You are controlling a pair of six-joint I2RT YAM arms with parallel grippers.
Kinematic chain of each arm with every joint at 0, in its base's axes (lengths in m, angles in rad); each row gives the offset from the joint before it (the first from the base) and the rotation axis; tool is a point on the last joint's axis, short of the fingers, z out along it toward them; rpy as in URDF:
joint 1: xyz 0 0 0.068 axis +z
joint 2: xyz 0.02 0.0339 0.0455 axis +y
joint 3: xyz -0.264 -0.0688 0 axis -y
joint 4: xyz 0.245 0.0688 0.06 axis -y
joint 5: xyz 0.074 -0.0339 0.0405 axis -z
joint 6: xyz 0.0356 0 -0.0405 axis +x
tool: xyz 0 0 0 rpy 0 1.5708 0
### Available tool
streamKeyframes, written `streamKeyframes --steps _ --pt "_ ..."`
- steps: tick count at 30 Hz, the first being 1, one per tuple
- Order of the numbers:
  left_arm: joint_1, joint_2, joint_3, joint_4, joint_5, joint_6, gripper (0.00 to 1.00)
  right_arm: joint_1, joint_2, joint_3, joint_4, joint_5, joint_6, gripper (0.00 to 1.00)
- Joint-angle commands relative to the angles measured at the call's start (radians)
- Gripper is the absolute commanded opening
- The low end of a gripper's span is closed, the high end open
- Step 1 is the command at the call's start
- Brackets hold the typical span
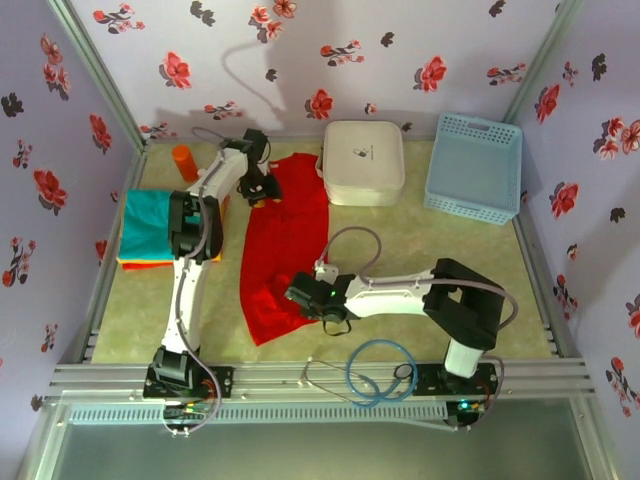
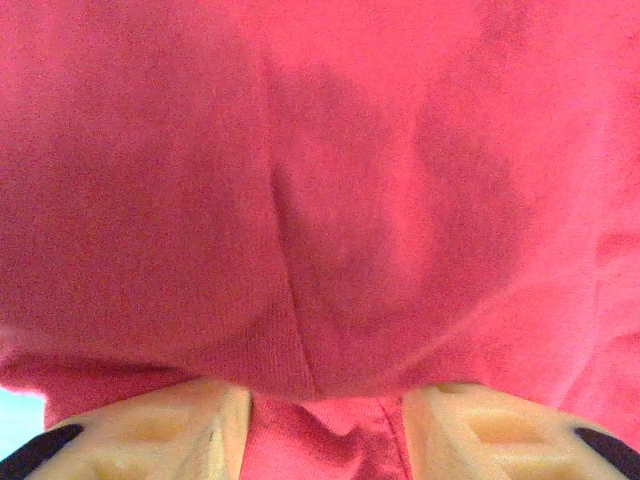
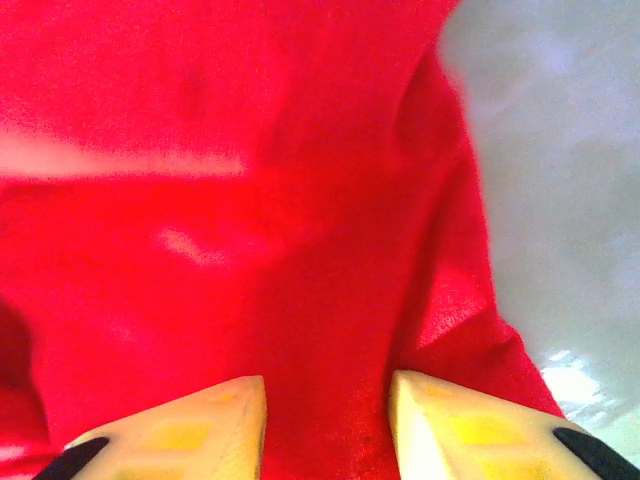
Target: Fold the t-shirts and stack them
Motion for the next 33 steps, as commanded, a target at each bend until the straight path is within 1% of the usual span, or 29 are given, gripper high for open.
streamKeyframes --steps 1,4,7,10,12,13,14,15,16,17,18,20,22,24,26,30,33 --pt "-0.005 0.050 0.026 -0.065 0.023 0.045 0.44 0.070 0.049 -0.003 -0.059 -0.108 0.146 0.40" --pt "-0.006 0.018 0.004 -0.064 0.024 0.065 0.46 0.083 0.006 0.007 -0.134 -0.077 0.146 0.43" --pt "0.000 -0.054 -0.060 -0.073 0.023 0.061 0.47 0.081 -0.072 0.012 -0.236 0.015 0.097 0.47" --pt "0.004 -0.205 -0.204 -0.030 0.023 0.061 0.49 0.081 -0.170 -0.001 -0.239 0.061 0.024 0.61" --pt "0.004 -0.331 -0.314 0.002 0.024 0.060 0.50 0.078 -0.233 -0.018 -0.218 0.074 -0.021 0.72" --pt "0.003 -0.383 -0.360 0.012 0.022 0.058 0.51 0.072 -0.249 -0.024 -0.217 0.076 -0.030 0.75" --pt "0.002 -0.447 -0.419 0.022 0.024 0.054 0.51 0.064 -0.269 -0.037 -0.210 0.071 -0.045 0.84" --pt "0.000 -0.513 -0.486 0.036 0.027 0.047 0.51 0.050 -0.283 -0.049 -0.202 0.059 -0.064 0.89" --pt "-0.001 -0.570 -0.538 0.054 0.033 0.039 0.52 0.036 -0.289 -0.060 -0.196 0.046 -0.075 0.90" --pt "-0.001 -0.635 -0.619 0.081 0.044 0.027 0.52 0.020 -0.291 -0.075 -0.180 0.024 -0.094 0.95" --pt "-0.002 -0.704 -0.694 0.109 0.061 0.013 0.53 0.006 -0.292 -0.089 -0.161 -0.004 -0.108 0.95" --pt "-0.001 -0.817 -0.853 0.158 0.089 -0.012 0.54 -0.017 -0.278 -0.103 -0.149 -0.050 -0.127 0.95" --pt "-0.003 -0.921 -0.998 0.192 0.123 -0.044 0.54 -0.029 -0.267 -0.106 -0.163 -0.065 -0.129 0.94" --pt "-0.005 -1.032 -1.156 0.235 0.169 -0.082 0.56 -0.046 -0.263 -0.116 -0.168 -0.089 -0.114 0.92" --pt "-0.012 -1.145 -1.292 0.264 0.180 -0.106 0.58 -0.055 -0.270 -0.141 -0.142 -0.109 -0.096 0.88" --pt "-0.027 -1.358 -1.509 0.267 0.199 -0.167 0.59 -0.060 -0.290 -0.198 -0.065 -0.114 -0.065 0.75" --pt "-0.080 -1.475 -1.593 0.269 0.208 -0.238 0.59 -0.070 -0.280 -0.220 -0.011 -0.148 -0.059 0.65"
